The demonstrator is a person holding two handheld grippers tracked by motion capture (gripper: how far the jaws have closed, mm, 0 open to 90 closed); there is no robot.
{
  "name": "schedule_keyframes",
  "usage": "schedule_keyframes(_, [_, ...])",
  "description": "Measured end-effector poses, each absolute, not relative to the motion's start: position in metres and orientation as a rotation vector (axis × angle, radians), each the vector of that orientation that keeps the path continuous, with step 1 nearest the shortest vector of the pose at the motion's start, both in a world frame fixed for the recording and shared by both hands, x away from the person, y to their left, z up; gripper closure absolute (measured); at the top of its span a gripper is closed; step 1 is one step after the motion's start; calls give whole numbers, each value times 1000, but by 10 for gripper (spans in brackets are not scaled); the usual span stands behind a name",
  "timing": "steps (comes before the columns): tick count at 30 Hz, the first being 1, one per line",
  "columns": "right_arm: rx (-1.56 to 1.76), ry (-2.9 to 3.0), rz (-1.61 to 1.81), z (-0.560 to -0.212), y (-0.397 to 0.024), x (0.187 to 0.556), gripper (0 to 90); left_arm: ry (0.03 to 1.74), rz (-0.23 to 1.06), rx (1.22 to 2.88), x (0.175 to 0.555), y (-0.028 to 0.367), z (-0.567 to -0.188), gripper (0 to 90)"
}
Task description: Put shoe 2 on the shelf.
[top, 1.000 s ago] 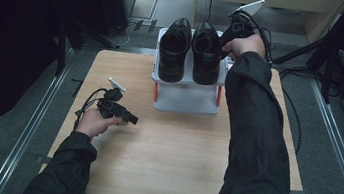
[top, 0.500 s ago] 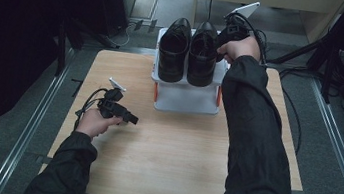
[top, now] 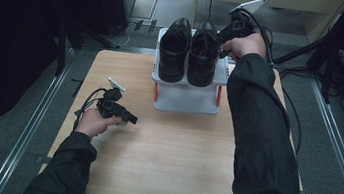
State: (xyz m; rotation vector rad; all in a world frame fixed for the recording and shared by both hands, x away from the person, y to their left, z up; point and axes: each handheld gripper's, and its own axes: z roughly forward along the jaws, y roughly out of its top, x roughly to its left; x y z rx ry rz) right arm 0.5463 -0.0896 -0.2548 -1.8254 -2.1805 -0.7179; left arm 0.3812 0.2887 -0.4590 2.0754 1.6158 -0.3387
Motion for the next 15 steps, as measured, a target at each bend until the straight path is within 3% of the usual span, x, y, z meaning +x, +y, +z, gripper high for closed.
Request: schedule_keyframes(15, [-1751,-2178,-802,-240,-126,531,572,1624,-336,2081,382,288,-461,460])
